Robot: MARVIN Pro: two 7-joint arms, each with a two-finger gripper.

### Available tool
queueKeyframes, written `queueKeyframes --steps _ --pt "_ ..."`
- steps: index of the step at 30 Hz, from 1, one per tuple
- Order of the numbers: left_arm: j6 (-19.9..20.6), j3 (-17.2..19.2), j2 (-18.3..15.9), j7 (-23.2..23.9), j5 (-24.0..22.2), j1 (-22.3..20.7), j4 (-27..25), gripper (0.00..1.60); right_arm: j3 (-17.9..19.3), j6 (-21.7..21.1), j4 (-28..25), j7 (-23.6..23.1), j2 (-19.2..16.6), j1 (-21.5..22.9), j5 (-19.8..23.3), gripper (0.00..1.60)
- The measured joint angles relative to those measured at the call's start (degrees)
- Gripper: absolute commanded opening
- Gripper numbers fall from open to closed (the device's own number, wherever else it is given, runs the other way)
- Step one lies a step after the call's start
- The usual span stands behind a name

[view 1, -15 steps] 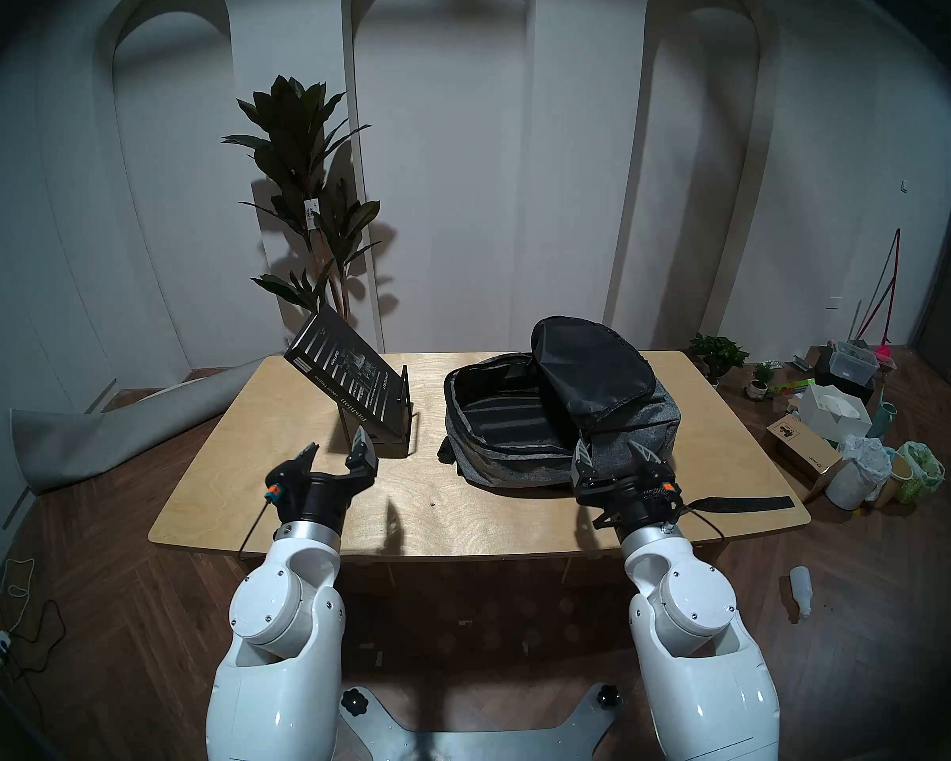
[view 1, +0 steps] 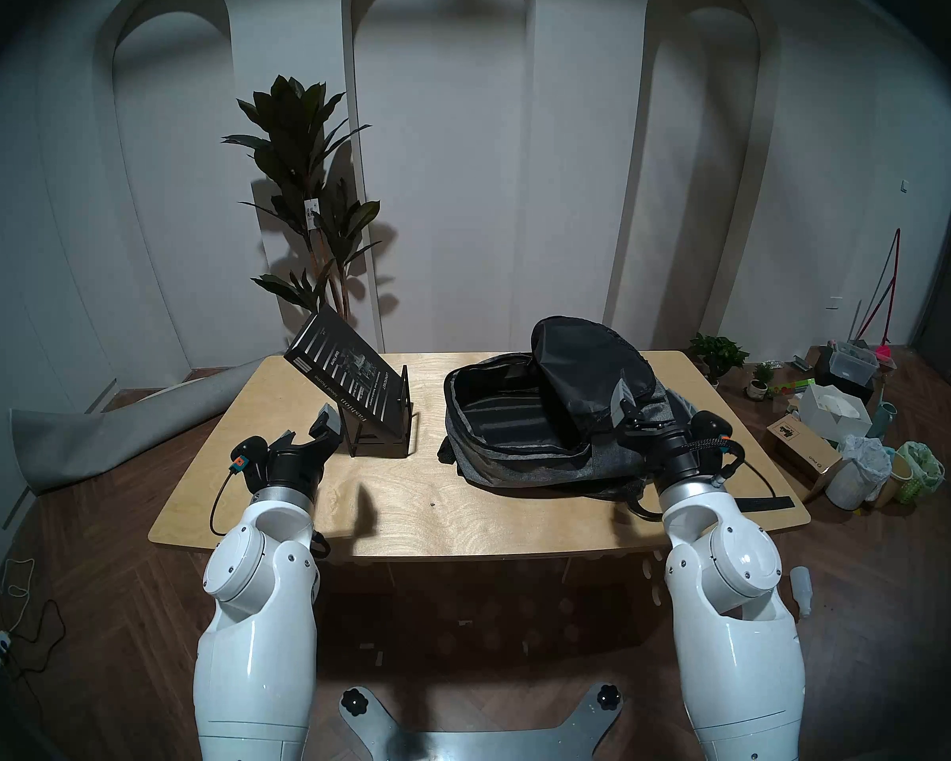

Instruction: Put the book into the bag and close the bag

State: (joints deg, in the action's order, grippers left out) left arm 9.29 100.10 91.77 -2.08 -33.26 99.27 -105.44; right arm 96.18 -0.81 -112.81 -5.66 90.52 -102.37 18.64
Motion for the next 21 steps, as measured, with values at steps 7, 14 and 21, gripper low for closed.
queueKeyframes --steps 7,14,21 --pt "1.57 0.30 -1.88 0.69 -0.35 -3.56 3.14 1.60 1.47 -0.04 -0.19 1.49 0.97 0.88 1.90 1.60" --pt "1.53 0.65 -3.55 2.49 -0.96 -6.64 4.02 1.60 1.49 0.22 0.01 2.74 1.37 1.14 2.17 1.60" --pt "1.26 0.88 -4.53 4.17 -1.87 -8.30 4.70 1.60 0.34 0.58 0.28 3.57 1.53 1.26 1.31 1.60"
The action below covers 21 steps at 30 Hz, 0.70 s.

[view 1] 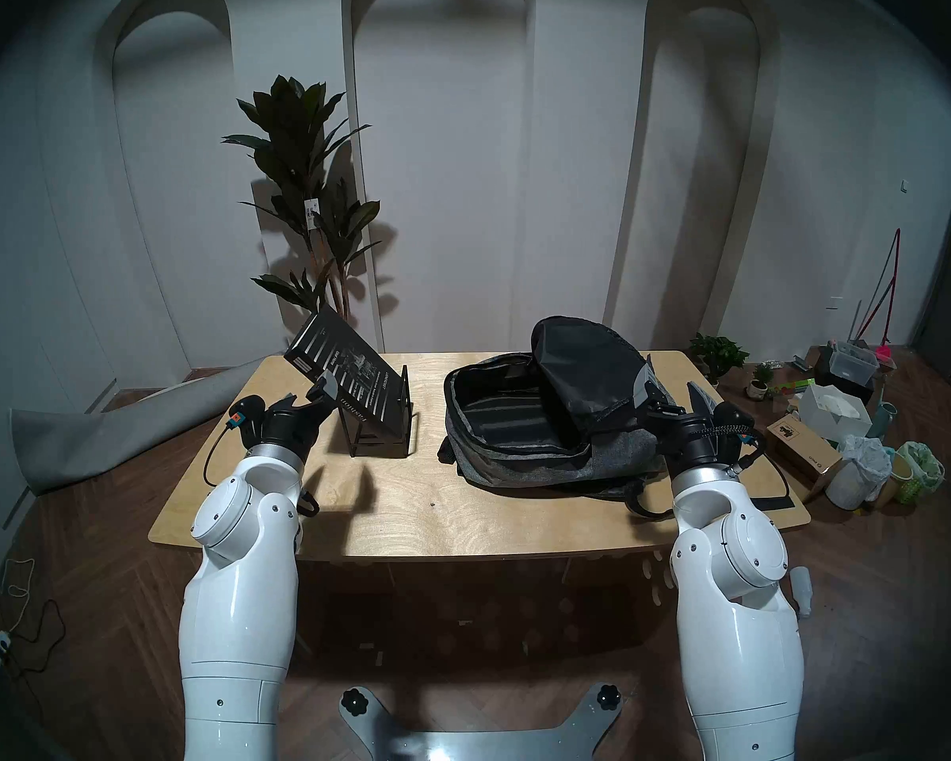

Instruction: Put the book into the bag and close the bag

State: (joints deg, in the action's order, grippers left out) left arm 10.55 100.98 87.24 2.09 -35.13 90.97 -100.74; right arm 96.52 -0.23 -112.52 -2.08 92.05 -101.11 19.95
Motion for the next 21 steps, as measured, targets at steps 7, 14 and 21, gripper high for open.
queueKeyframes --steps 7,14,21 --pt "-0.87 -0.04 -0.51 0.19 0.32 -1.80 3.31 1.60 -0.89 0.04 -0.36 -0.11 0.02 0.06 -0.32 1.60" --pt "-2.42 0.13 -0.78 0.20 1.22 -3.48 6.91 1.60 -1.36 -0.03 -1.02 -0.73 0.00 0.15 0.27 1.60" --pt "-3.30 0.42 -1.05 0.43 1.47 -5.14 7.16 1.60 -1.67 -0.07 -0.92 -0.83 -0.04 0.23 0.41 1.60"
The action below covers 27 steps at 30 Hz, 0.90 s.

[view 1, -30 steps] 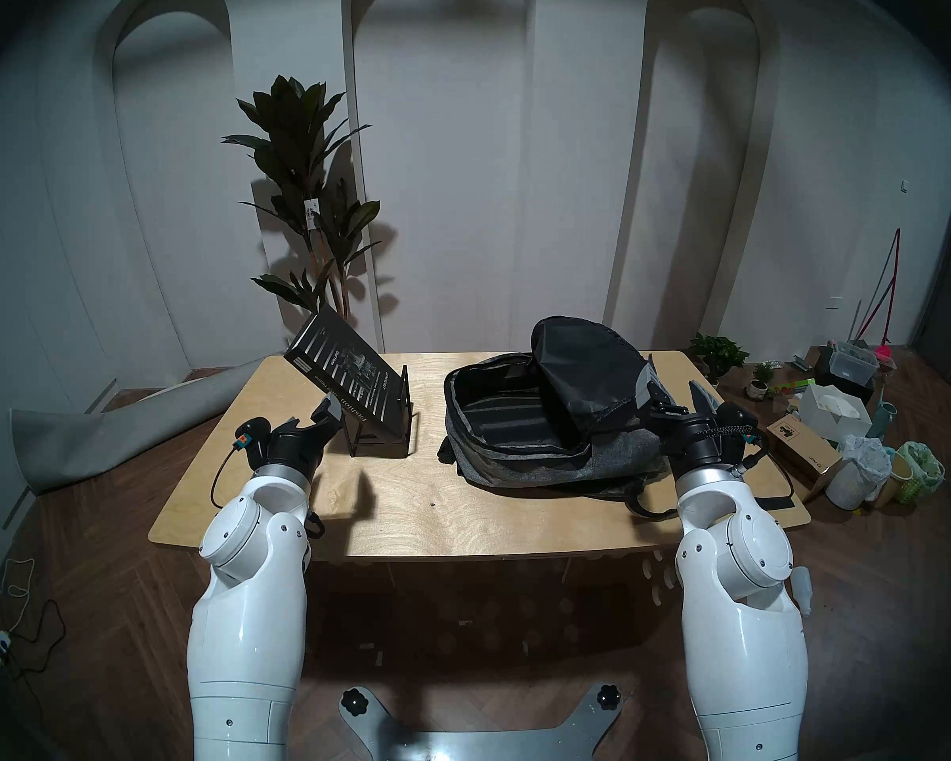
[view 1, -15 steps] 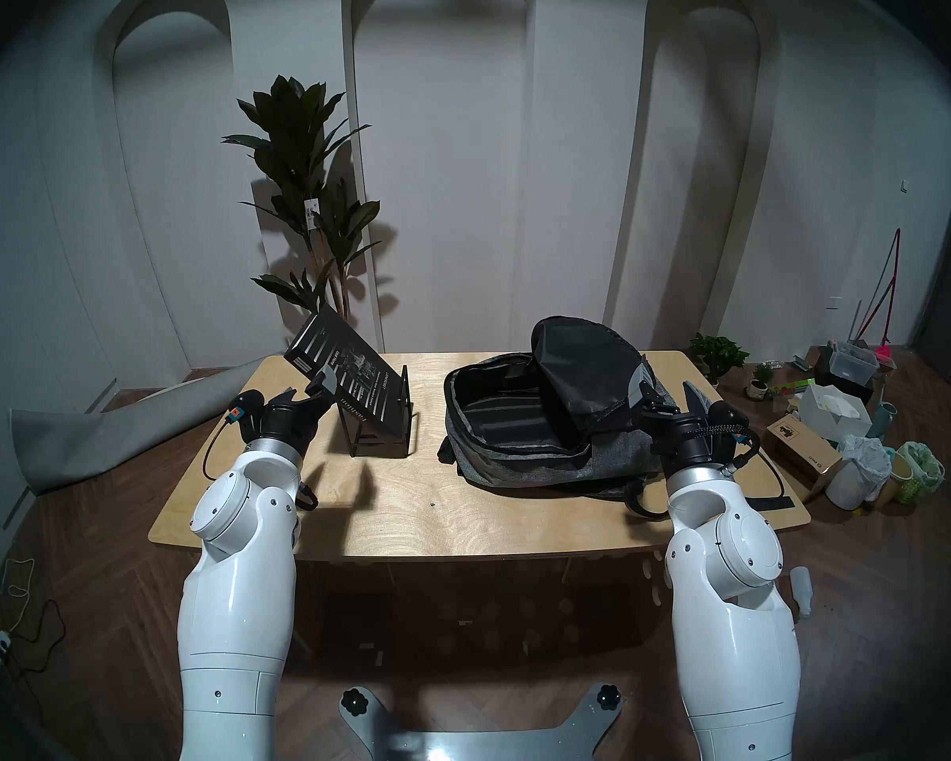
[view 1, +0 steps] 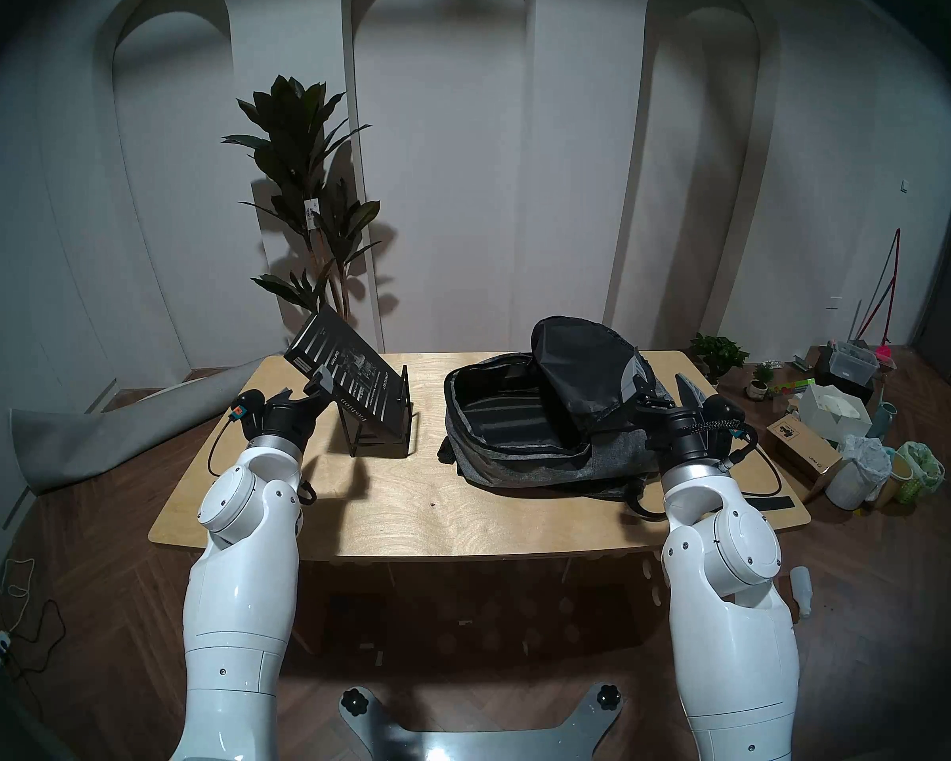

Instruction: Put the book into the bag and close the bag

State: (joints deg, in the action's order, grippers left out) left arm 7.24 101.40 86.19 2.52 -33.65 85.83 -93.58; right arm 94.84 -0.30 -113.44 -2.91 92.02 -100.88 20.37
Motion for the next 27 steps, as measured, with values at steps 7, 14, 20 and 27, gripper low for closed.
queueKeyframes --steps 7,14,20,27 --pt "0.04 0.24 0.19 -0.72 -0.27 -1.96 1.00 1.60 -0.21 -0.87 0.08 -0.36 -0.28 0.24 0.58 1.60" --pt "0.14 0.34 0.35 -2.34 -1.05 -3.95 2.32 1.60 -0.50 -1.76 0.36 -0.84 -1.10 0.30 0.62 1.60" --pt "0.22 -0.28 0.28 -3.38 -1.31 -5.62 4.08 1.60 -0.73 -1.64 0.85 -0.80 -1.32 0.45 0.43 1.60" --pt "0.23 -1.36 -0.20 -3.67 -1.21 -7.14 6.03 1.60 -0.83 -1.47 1.36 0.20 -1.25 0.85 -0.45 1.60"
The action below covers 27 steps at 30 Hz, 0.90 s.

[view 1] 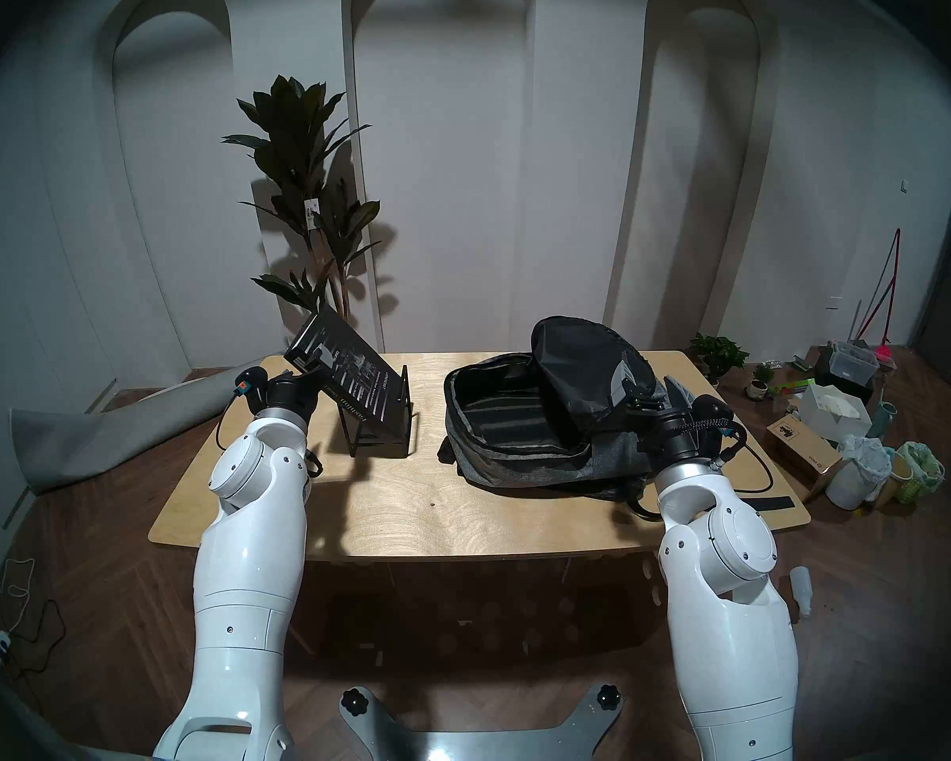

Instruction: Put the book into the bag and close the bag

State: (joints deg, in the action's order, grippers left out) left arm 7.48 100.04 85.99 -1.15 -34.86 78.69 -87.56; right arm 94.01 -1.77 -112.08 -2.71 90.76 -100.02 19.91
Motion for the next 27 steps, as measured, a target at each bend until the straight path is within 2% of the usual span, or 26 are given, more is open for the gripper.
queueKeyframes --steps 4,5,6,7,15,17,27 --pt "-0.10 -0.52 -0.27 0.12 0.46 -0.57 0.18 1.60 0.00 0.11 0.32 0.76 0.14 0.22 -0.36 1.60" --pt "-0.12 -0.59 -0.30 0.12 0.53 -0.66 0.19 1.43 0.00 0.13 0.36 0.88 0.16 0.26 -0.41 1.60" --pt "-0.13 -0.68 -0.35 0.13 0.63 -0.78 0.21 1.13 0.00 0.16 0.42 1.05 0.19 0.30 -0.47 1.60" --pt "-0.14 -0.72 -0.37 0.13 0.68 -0.84 0.22 0.71 0.00 0.18 0.44 1.13 0.21 0.31 -0.51 1.60" --pt "-0.18 -0.98 -0.45 0.00 1.05 -1.11 0.22 0.51 0.00 0.86 0.63 2.48 0.69 0.47 -0.99 1.60" --pt "-0.18 -0.98 -0.45 -0.02 1.07 -1.11 0.20 0.00 0.00 0.94 0.65 2.68 0.75 0.51 -1.04 1.60" --pt "-0.63 0.00 0.42 0.16 -0.08 -0.76 -1.04 0.00 0.00 1.40 0.92 3.58 0.90 0.88 -1.24 1.60"
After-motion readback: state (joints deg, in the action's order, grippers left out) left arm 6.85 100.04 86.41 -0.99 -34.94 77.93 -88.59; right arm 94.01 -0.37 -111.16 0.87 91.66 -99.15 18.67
